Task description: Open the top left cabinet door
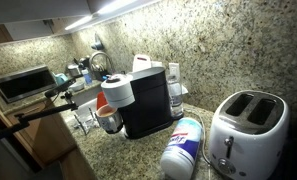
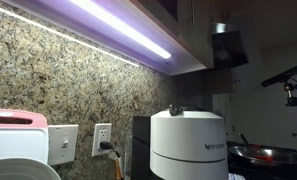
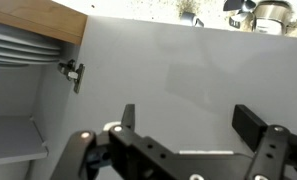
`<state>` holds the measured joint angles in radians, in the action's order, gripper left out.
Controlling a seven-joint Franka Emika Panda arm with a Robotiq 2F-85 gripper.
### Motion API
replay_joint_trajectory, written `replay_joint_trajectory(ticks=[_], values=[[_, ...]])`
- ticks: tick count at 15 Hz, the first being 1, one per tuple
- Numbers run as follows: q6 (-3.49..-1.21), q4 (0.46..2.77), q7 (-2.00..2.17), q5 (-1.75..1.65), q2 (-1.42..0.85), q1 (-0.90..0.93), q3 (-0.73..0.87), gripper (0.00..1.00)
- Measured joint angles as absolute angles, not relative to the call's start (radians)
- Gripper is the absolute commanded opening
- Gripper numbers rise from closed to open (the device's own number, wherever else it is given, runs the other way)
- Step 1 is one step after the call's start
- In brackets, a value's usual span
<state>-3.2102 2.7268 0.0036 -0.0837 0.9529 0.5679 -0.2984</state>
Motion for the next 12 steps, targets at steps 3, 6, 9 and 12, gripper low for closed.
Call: replay_joint_trajectory(ticks=[3, 6, 9, 12], values=[[-3.199, 2.740, 0.003, -0.084, 0.968, 0.581, -0.283, 1.00], [-3.173, 2.742, 0.003, -0.082, 1.025, 0.505, -0.231, 1.00], [-3.118, 2.742, 0.003, -0.080, 1.084, 0.388, -0.139, 1.00], [-3.108, 2.743, 0.000, -0.080, 1.089, 0.323, -0.099, 1.00]])
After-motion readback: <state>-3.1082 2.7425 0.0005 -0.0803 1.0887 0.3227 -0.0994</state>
